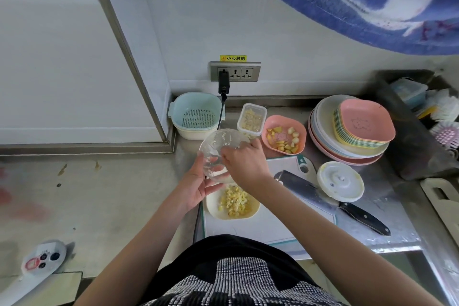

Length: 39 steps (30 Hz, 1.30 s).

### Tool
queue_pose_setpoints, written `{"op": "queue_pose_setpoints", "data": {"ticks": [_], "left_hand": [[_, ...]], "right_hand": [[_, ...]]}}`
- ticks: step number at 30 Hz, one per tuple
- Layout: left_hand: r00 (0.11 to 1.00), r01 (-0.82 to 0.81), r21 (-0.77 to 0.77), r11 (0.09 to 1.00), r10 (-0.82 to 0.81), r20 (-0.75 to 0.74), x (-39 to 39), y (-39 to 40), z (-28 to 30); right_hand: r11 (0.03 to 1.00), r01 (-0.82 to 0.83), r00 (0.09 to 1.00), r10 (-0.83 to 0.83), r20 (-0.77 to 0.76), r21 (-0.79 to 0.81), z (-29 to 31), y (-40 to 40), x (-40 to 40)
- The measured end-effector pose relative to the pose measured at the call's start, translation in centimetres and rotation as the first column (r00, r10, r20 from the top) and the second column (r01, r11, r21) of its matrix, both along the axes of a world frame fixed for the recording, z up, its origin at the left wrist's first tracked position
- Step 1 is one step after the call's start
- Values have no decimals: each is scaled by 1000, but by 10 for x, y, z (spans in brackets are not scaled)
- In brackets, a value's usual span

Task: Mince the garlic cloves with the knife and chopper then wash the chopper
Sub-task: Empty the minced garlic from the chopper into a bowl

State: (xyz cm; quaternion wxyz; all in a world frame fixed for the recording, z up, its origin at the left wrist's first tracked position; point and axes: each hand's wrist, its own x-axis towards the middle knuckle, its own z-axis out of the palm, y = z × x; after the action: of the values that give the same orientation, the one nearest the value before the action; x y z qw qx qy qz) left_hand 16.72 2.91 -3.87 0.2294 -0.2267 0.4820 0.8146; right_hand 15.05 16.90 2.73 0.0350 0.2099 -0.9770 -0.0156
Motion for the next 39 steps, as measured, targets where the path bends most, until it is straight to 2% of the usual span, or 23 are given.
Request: {"op": "queue_pose_setpoints", "data": {"ticks": [2, 3, 4, 6, 7, 9, 11, 13, 15, 18, 19, 22, 26, 28, 31, 32, 35, 36, 39], "left_hand": [[1000, 14, -6, 1000, -14, 4, 0, -1, 2], [1000, 15, -11, 1000, -15, 6, 0, -2, 3], [1000, 10, -17, 1000, -10, 10, 0, -3, 3], [1000, -2, -17, 1000, 3, 20, 1, -2, 5], [1000, -7, -16, 1000, 7, 20, 1, 0, 6], [1000, -12, -13, 1000, 12, 9, -1, 2, 9], [999, -42, 5, 999, 42, 2, -3, 2, 10], [997, -78, 27, 997, 78, -1, -4, -2, 9], [996, -87, 24, 996, 87, 2, -4, -3, 8], [995, -97, 26, 995, 96, 31, -3, 1, 7], [994, -102, 30, 994, 101, 39, -3, 3, 8], [993, -118, -3, 993, 118, 8, -6, 5, 11], [991, -128, -85, 988, 125, -37, -9, 5, 10], [995, -82, -133, 988, 73, -69, -6, 6, 6], [994, -77, -124, 989, 68, -81, -4, 5, 3], [994, -83, -121, 989, 73, -84, -4, 5, 3], [992, -108, -103, 989, 99, -83, -8, 5, 4], [991, -114, -100, 988, 107, -80, -9, 5, 3], [992, -110, -126, 986, 100, -81, -10, 4, 1]], "right_hand": [[995, -72, 997, 74, 32, -70, 3, 1, -1], [994, -57, 998, 54, -29, -90, 6, 4, -1], [993, -6, 993, -8, -117, -115, 9, 5, -3], [983, 119, 970, -146, -197, -141, 11, 7, -9], [983, 142, 970, -161, -179, -115, 10, 5, -12], [996, 75, 993, -80, -91, -55, 10, 0, -10], [996, -62, 997, 65, 43, -62, 8, -2, -4], [989, -100, 987, 112, 113, -110, 9, 2, -2], [993, -35, 999, 35, -5, -111, 6, 9, -7], [974, 159, 958, -192, -214, -160, 9, 10, -15], [965, 198, 947, -233, -220, -172, 11, 7, -15], [949, 291, 948, -303, -96, -124, 11, 4, -11], [928, 350, 931, -360, -62, -126, 5, 3, -12], [929, 324, 944, -331, -10, -181, 4, -1, -13], [946, 197, 980, -186, 64, -258, 2, -1, -14], [948, 187, 982, -183, 41, -259, 2, 2, -13], [931, 228, 946, -281, -160, -285, 0, 13, -17], [936, 228, 952, -272, -140, -267, 2, 14, -16], [986, 17, 999, -21, -27, -166, -4, 15, -14]]}}
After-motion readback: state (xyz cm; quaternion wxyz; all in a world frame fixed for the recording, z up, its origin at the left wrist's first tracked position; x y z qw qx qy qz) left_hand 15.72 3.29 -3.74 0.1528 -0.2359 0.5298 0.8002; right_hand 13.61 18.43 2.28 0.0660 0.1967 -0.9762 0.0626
